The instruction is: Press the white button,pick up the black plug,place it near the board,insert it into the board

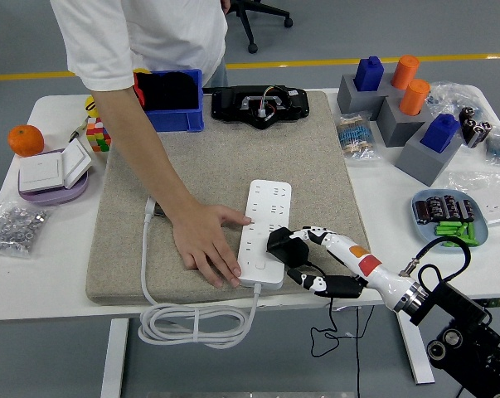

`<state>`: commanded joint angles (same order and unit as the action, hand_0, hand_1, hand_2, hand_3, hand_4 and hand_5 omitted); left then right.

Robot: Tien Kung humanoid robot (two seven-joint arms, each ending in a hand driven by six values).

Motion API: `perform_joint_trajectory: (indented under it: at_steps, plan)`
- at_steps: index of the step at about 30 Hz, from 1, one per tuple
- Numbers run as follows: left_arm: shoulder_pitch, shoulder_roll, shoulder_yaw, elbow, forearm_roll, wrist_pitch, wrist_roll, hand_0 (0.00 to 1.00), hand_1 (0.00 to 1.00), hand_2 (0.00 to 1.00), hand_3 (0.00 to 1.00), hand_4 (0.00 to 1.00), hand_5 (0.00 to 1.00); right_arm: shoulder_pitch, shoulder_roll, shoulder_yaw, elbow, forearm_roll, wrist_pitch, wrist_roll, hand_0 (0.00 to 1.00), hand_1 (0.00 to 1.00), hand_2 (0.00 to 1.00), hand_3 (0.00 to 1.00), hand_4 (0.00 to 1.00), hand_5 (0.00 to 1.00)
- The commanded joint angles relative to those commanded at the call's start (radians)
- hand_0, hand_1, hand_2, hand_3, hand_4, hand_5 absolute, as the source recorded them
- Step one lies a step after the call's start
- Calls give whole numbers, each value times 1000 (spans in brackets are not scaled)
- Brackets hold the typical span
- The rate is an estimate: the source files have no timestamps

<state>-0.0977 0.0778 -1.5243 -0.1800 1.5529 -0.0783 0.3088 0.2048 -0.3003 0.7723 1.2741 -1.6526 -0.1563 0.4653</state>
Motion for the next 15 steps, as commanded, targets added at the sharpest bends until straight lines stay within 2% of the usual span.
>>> perform_joint_trajectory:
  at_steps: [15]
  plan:
    - [0,-1,-2,0,1,0,0,709,695,668,715,718,302,41,18,-41,6,3,9,-8,954,868,810,757,758,662]
